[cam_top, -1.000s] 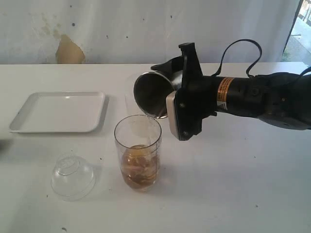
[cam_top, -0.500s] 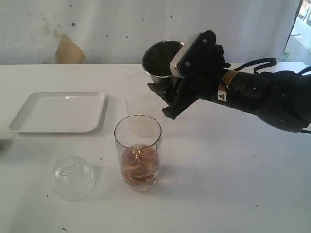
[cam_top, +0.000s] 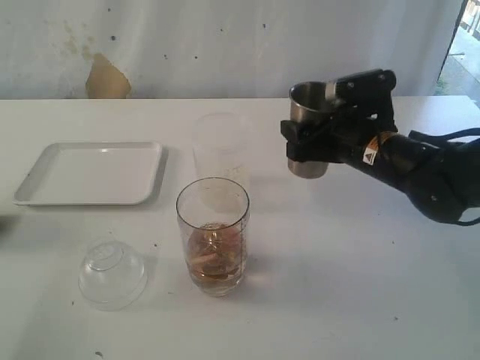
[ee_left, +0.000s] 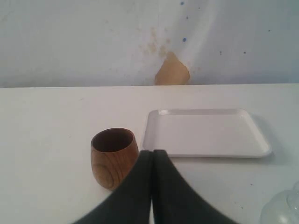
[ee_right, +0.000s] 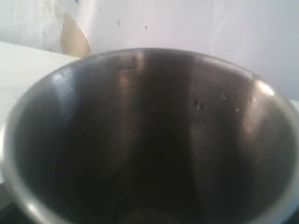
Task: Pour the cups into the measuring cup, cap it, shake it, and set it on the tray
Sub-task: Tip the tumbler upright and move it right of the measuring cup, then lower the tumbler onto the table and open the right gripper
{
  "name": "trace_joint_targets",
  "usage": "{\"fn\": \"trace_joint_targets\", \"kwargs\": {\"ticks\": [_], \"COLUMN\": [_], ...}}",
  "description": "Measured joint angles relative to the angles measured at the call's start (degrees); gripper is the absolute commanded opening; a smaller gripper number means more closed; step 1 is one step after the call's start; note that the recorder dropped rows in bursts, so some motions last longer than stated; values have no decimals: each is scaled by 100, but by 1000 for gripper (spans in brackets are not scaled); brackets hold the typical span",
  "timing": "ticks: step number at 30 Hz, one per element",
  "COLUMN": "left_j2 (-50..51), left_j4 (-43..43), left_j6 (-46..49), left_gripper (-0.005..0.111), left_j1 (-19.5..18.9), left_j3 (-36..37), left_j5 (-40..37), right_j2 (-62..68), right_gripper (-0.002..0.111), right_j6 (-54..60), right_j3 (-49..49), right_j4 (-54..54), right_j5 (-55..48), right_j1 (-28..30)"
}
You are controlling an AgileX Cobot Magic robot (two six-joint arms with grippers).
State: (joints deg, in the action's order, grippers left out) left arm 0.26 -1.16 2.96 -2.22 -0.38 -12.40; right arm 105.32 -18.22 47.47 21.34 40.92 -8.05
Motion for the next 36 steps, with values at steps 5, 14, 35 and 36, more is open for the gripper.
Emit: {"fn": "trace_joint_targets", "kwargs": {"ticks": [5,14,35,36], "left_j2": [0,0,0,0], "left_j4": [0,0,0,0], "left_j6": [0,0,0,0], "left_gripper": [0,0,0,0], "left_j1": [0,0,0,0], "left_j3": [0,0,0,0], "left_j5": [0,0,0,0], "right_j2": [604,1251,1512,1512], "right_gripper": [0,0,71,79], "right_j6": [50,801,899,899], "right_j3": [0,0,0,0], "right_j4": [0,12,-11,-11], "right_j5": [430,792,1385,1385], "right_j1": [74,76,104,104]}}
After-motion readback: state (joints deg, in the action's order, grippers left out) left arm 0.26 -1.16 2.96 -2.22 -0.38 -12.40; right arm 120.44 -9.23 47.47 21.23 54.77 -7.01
